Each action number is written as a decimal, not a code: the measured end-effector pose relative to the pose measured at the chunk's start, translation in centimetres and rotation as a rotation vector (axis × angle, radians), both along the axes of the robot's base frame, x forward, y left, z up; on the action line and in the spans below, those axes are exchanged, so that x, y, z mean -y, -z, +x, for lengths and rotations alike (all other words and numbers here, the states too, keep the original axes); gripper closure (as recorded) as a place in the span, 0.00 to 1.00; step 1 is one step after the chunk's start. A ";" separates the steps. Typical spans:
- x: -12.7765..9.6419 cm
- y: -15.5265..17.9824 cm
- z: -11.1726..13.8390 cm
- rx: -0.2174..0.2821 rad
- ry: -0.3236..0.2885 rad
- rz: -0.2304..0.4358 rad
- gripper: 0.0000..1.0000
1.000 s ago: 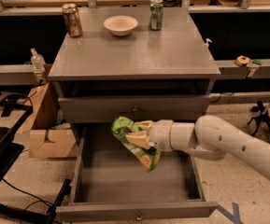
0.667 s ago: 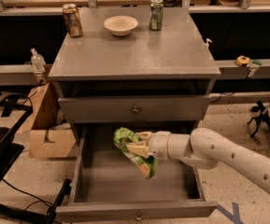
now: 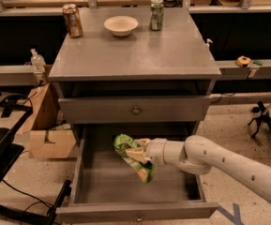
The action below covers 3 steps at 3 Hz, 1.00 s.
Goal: Place green rice chip bag into middle drawer
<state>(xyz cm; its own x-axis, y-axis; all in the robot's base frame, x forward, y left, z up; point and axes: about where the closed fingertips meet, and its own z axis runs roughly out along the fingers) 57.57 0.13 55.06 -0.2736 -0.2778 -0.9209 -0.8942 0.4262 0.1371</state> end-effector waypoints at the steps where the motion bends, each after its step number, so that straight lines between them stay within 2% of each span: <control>1: -0.2 -0.1 -0.1 0.000 -0.004 0.001 0.59; 2: -0.5 -0.1 -0.1 0.000 -0.009 0.003 0.28; 3: -0.7 -0.1 -0.2 -0.001 -0.013 0.004 0.03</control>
Offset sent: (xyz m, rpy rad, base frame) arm -0.0005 0.0018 0.0008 0.0010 -0.0005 0.0038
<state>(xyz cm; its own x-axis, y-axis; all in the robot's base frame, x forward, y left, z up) 57.40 0.84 55.14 -0.2709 -0.2776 -0.9217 -0.8993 0.4144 0.1395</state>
